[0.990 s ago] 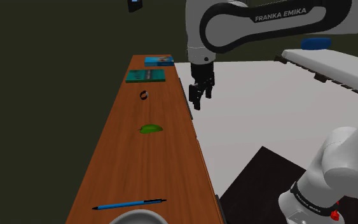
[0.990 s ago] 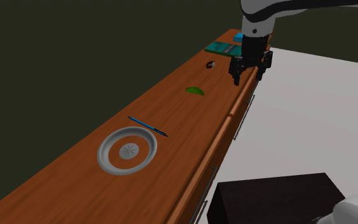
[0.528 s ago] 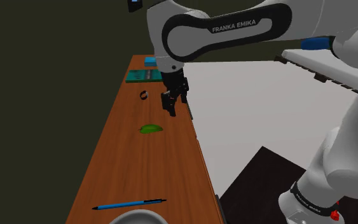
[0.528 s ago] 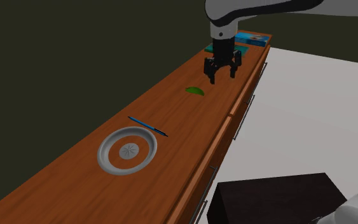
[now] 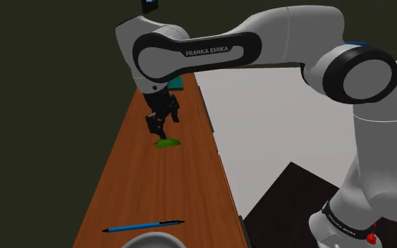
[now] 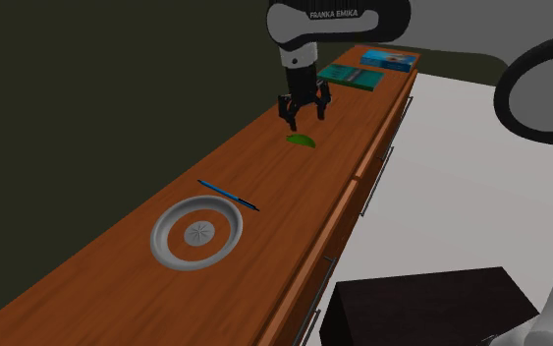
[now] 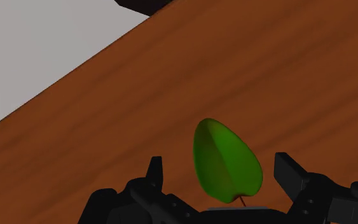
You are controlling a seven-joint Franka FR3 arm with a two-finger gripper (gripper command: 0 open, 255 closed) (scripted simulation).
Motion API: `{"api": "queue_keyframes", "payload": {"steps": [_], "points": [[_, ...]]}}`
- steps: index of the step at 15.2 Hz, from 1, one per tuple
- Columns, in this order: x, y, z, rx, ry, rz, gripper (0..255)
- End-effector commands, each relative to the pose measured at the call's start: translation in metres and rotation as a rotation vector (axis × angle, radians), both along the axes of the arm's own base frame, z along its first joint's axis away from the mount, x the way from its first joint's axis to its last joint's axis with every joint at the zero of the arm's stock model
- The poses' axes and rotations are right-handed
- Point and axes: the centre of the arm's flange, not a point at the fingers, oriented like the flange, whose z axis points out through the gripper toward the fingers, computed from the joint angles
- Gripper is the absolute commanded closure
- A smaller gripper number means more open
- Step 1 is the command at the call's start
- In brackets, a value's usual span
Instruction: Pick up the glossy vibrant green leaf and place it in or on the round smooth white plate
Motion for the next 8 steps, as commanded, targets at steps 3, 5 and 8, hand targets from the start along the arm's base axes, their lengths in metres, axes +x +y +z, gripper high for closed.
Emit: {"api": "queue_keyframes", "payload": {"steps": [3, 5, 8], "points": [[0.014, 0.028, -0.016, -0.012, 0.011, 0.032, 0], [0.013, 0.026, -0.026, -0.012, 0.011, 0.032, 0], [0.010, 0.023, -0.042, -0.012, 0.011, 0.032, 0]]}}
